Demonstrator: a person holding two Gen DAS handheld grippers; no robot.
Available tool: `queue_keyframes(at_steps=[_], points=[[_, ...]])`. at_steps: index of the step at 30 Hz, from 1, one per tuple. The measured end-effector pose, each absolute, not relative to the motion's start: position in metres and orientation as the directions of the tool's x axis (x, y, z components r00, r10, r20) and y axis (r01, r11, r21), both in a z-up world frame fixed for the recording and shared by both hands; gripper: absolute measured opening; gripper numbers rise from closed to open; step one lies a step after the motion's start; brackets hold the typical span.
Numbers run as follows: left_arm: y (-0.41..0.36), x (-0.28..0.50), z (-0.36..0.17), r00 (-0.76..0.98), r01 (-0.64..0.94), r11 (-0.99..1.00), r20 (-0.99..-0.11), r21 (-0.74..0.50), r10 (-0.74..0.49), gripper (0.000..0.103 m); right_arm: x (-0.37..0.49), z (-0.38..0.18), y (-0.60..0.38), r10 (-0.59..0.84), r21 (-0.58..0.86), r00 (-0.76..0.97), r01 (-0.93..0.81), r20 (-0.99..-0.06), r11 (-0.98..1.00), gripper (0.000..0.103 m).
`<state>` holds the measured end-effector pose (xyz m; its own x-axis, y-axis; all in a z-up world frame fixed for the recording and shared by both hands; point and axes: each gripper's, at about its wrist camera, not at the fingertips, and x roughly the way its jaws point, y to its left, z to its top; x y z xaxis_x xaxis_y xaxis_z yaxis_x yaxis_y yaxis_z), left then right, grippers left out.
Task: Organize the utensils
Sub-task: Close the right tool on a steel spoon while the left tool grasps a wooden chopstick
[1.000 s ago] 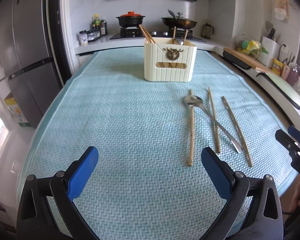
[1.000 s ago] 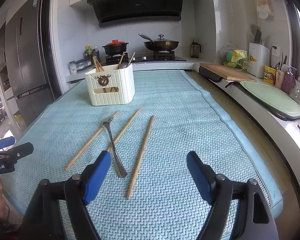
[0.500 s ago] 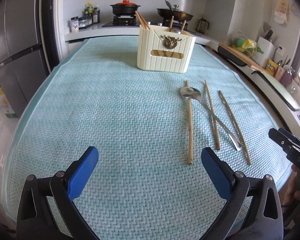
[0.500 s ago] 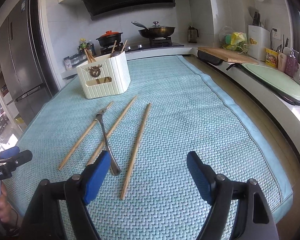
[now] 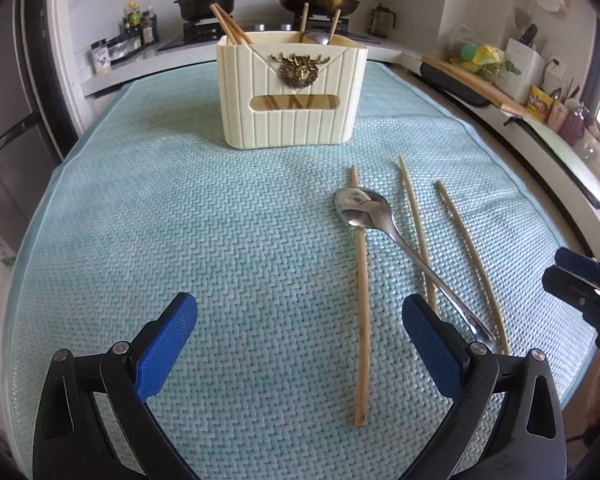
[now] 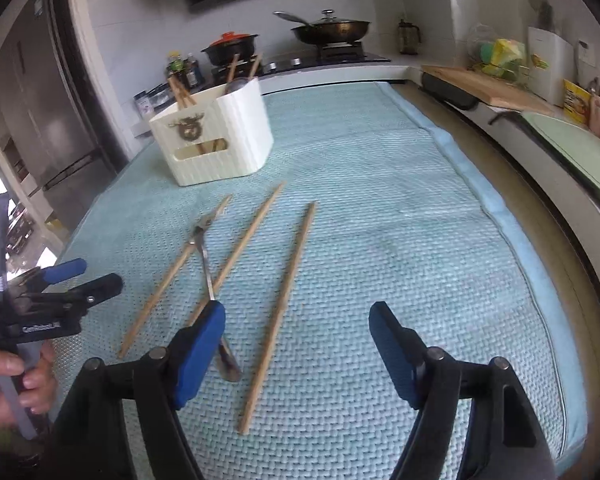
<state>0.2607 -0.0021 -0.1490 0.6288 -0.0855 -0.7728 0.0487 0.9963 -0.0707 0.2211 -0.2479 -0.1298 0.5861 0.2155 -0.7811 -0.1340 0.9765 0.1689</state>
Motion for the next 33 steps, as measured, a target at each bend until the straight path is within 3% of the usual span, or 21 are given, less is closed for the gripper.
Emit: queue_keyframes(at_steps=[6, 15, 17, 19, 23, 24, 33], points=[[0.017, 0.248, -0.155, 0.621, -0.02, 0.995, -0.781, -0.096, -0.063, 0.102, 0.269, -0.134, -0.191, 0.395, 0.223, 0.498, -0.371, -0.772, 0.902, 0.057], [0.046, 0.226, -0.157, 0.611, -0.086, 0.99, -0.791, -0.112, -0.036, 0.102, 0.352, -0.181, -0.155, 0.458, 0.317, 0.352, -0.391, -0.816, 0.864, 0.056], [0.048, 0.227, -0.16, 0.601, -0.089, 0.99, -0.798, -0.113, -0.037, 0.102, 0.361, -0.187, -0.152, 0.469, 0.337, 0.325, -0.386, -0.821, 0.859, 0.047], [0.049, 0.227, -0.163, 0.593, -0.089, 0.99, -0.804, -0.113, -0.039, 0.102, 0.368, -0.193, -0.151, 0.476, 0.359, 0.303, -0.369, -0.825, 0.857, 0.03], [0.047, 0.228, -0.163, 0.592, -0.082, 0.99, -0.805, -0.113, -0.043, 0.102, 0.372, -0.192, -0.154, 0.543, 0.448, 0.267, -0.344, -0.796, 0.825, 0.014], [0.046, 0.228, -0.162, 0.593, -0.081, 0.99, -0.804, -0.112, -0.043, 0.102, 0.369, -0.188, -0.155, 0.562, 0.468, 0.269, -0.342, -0.782, 0.815, 0.004], [0.038, 0.238, -0.164, 0.58, -0.052, 0.989, -0.811, -0.137, -0.081, 0.102, 0.323, -0.138, -0.201, 0.632, 0.559, 0.387, -0.296, -0.671, 0.775, 0.004]])
